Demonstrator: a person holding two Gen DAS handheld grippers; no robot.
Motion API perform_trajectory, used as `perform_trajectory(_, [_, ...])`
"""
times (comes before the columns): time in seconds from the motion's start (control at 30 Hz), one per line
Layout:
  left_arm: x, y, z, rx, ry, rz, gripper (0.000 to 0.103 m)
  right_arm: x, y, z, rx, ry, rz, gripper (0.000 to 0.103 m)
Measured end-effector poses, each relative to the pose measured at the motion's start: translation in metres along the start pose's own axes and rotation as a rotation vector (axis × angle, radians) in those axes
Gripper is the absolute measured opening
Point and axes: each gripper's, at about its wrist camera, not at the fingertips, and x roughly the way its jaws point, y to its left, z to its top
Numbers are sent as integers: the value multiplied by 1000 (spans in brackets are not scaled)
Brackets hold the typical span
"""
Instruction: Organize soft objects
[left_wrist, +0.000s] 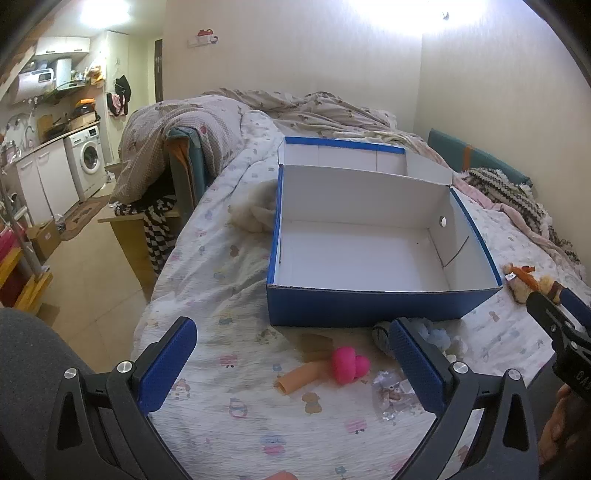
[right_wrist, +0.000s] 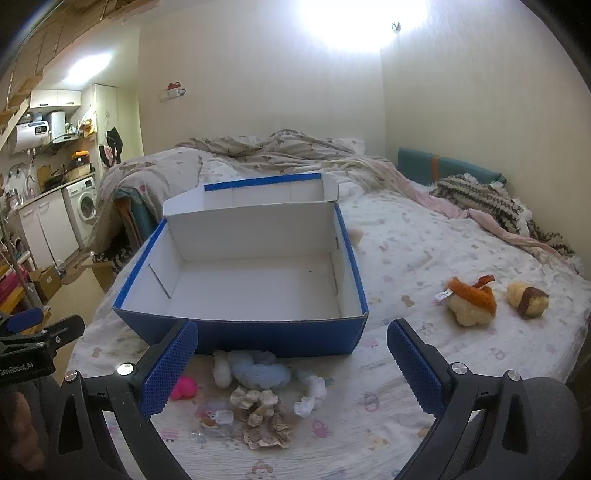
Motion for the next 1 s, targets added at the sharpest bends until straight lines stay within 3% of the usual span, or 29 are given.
perform_trajectory(1.0, [-4,-2,0,17,-10,-7,103,0,0,3,-10,-6,1,103])
